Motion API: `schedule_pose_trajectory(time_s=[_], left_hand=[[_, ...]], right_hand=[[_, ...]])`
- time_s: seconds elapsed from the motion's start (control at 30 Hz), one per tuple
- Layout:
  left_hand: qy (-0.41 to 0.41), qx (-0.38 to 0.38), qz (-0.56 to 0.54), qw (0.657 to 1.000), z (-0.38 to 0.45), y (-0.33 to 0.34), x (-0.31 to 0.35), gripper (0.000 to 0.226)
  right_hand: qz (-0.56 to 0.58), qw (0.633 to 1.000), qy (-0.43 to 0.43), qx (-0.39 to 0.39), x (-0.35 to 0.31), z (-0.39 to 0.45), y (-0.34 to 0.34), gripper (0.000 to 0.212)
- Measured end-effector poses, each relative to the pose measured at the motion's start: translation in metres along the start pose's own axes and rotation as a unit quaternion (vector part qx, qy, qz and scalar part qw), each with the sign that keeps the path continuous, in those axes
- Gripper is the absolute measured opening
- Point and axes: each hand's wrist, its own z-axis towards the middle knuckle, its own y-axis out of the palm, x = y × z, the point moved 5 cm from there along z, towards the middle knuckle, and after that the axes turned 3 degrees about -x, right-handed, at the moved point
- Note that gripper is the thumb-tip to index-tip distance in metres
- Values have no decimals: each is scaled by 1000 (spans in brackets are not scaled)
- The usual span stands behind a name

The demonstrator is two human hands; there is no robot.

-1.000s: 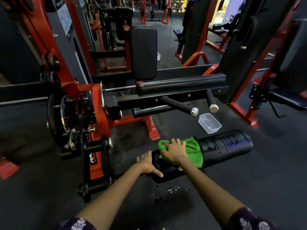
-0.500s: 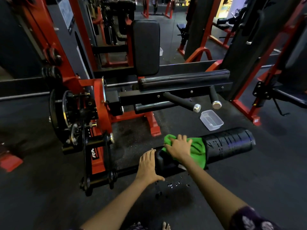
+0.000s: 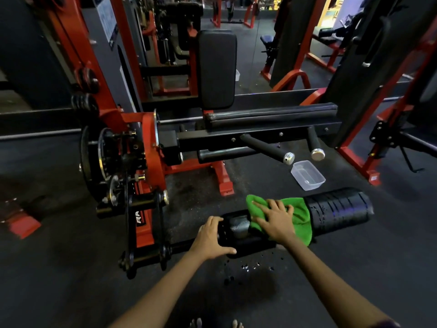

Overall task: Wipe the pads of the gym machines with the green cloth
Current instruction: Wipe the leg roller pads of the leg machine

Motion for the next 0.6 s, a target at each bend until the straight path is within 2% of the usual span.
schedule_pose_trajectory(time_s=[0.03, 0.1, 0.23, 0.3, 0.37, 0.4, 0.43, 0.5, 0.6], left_hand=[[-7, -2, -3, 1000, 1, -1, -1, 96], [-19, -13, -5, 1000, 3, -2, -2, 97], [-58, -49, -46, 996, 11, -6, -10, 102], [-64, -72, -61, 993, 16, -9, -12, 102], [-67, -97, -63, 991, 19, -11, -15, 100], [-69, -109, -66, 989, 21, -12, -15, 99], [-74, -119, -65, 988, 23, -13, -16, 100], [-86, -129, -44, 987, 27, -16, -14, 105], [-112, -132, 17, 985, 35, -22, -9, 125]], right_hand=[[19, 998, 51, -40, -5, 9, -4, 59], [24, 993, 71, -95, -31, 26, -7, 56], [-7, 992, -45, -118, -85, 17, 4, 62], [-21, 991, -107, -83, -78, -1, 7, 75], [-43, 985, -163, -40, -58, -11, 3, 75], [-47, 986, -159, -36, -41, -12, 2, 74], [-53, 987, -134, -69, -29, -11, 1, 81], [-80, 989, -94, -86, -15, 0, -3, 94], [-49, 993, 10, -110, -25, 26, -15, 65]])
